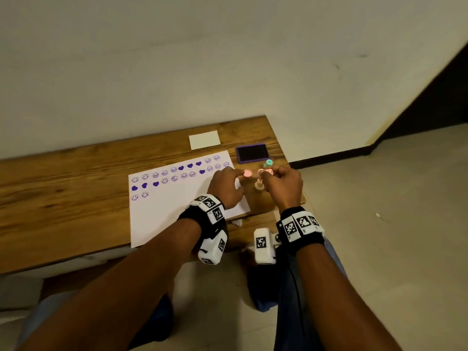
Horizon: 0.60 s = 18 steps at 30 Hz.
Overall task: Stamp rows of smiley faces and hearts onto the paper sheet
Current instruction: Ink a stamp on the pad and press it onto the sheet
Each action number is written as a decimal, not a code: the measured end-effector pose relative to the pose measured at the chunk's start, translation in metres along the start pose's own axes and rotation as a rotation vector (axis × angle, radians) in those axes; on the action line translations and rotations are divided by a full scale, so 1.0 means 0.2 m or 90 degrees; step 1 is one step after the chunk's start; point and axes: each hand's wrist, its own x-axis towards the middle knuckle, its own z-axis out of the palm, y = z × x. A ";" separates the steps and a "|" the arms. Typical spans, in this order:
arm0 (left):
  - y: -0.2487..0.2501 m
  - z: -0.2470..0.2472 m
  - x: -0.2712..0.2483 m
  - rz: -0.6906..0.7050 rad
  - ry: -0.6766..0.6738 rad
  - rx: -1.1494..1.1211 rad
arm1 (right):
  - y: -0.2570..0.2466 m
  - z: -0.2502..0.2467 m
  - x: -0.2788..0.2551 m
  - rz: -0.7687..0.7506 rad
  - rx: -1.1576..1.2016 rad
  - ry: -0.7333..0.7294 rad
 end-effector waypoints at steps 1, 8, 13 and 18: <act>0.02 0.02 0.04 0.004 0.003 0.012 | 0.01 -0.01 0.01 0.008 0.013 0.005; 0.05 0.12 0.22 0.024 -0.022 0.066 | 0.06 -0.03 0.11 0.003 0.058 0.021; 0.05 0.11 0.27 0.038 -0.014 0.067 | 0.07 -0.05 0.15 0.021 0.094 0.024; 0.06 0.07 0.22 0.041 0.019 0.058 | 0.04 -0.03 0.13 0.014 0.122 -0.006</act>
